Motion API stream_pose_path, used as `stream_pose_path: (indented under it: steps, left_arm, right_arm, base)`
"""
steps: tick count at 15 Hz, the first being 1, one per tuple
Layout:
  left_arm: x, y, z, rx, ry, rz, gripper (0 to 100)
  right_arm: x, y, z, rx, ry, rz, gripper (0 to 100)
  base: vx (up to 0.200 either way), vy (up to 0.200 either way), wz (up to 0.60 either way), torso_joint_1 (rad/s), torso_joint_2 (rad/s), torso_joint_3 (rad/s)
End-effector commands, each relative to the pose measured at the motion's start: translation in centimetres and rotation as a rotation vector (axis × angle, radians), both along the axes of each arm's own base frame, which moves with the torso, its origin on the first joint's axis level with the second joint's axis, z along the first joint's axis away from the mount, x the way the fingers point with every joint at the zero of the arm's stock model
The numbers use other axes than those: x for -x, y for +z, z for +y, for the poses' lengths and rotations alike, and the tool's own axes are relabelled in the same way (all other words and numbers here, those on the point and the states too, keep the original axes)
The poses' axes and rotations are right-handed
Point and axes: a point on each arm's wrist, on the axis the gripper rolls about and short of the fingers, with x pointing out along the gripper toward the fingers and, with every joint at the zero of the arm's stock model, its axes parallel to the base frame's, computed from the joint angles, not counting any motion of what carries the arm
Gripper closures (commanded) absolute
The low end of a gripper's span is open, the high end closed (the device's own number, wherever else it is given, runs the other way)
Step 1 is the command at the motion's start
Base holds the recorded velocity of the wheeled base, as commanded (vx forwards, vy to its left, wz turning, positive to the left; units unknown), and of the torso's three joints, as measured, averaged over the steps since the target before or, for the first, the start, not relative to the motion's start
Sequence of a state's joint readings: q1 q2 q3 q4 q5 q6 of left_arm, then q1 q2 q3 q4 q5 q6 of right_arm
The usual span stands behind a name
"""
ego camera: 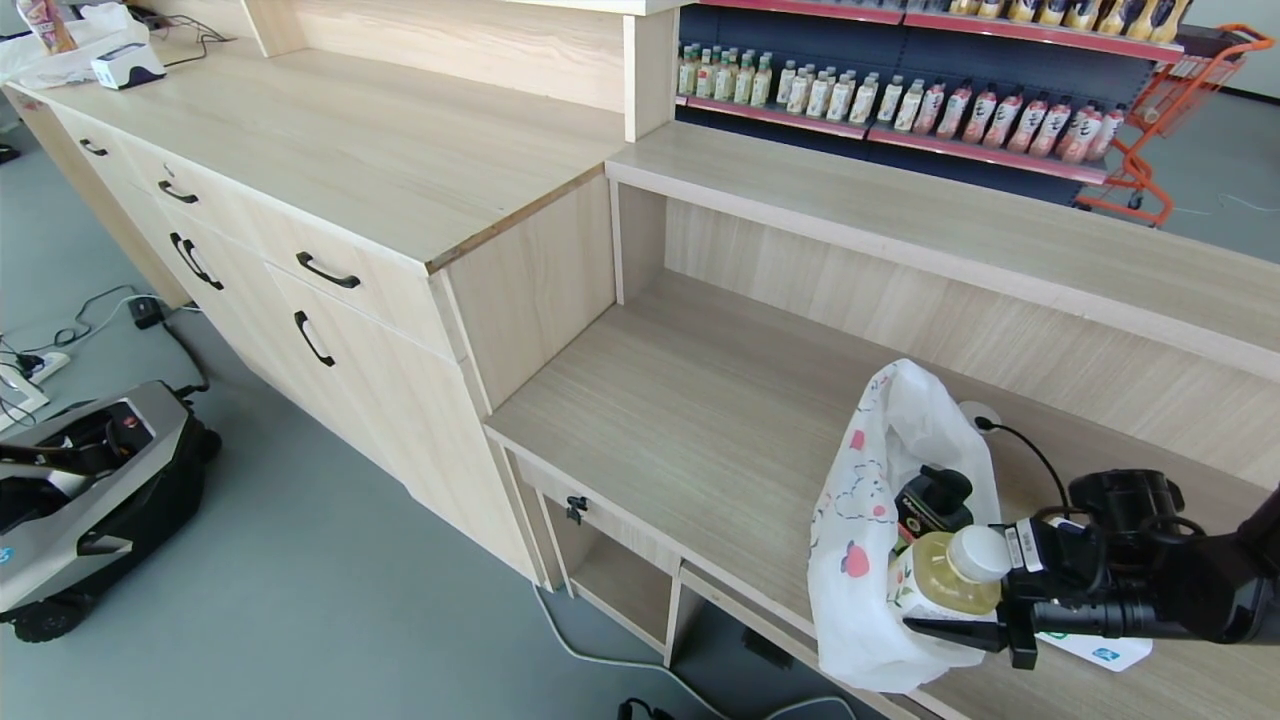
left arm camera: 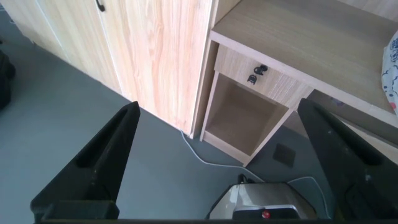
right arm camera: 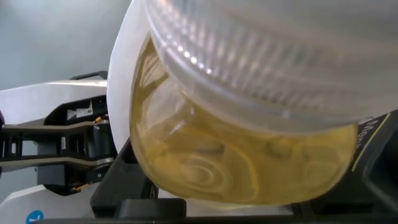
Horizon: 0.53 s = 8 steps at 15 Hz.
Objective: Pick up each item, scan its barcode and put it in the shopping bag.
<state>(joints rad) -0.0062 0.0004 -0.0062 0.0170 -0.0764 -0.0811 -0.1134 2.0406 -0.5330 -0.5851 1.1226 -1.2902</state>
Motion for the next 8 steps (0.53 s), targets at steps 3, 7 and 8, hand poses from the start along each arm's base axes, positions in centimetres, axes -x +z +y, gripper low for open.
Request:
stream_pose_path:
  steps: [3,7,8]
  left_arm:
    - [0.0,0.0,0.0,0.000,0.000,-0.001,0]
    - [0.0,0.0,0.0,0.000,0.000,-0.001,0]
    - [0.0,0.0,0.0,0.000,0.000,-0.001,0]
  right_arm:
    - [-0.8,0.0,0.0,0.000,0.002,-0.016,100]
    - [-1.3,-0.4,0.1,-0.002,0.006,-0.017,100]
    - [-1.6,-0.6,0.2,-0.002,0.011,-0.019,100]
  base:
    - [0.000,0.000,0.00,0.000,0.00,0.000]
    - [0.000,0.000,0.00,0.000,0.00,0.000]
    - [0.000,0.000,0.00,0.000,0.00,0.000]
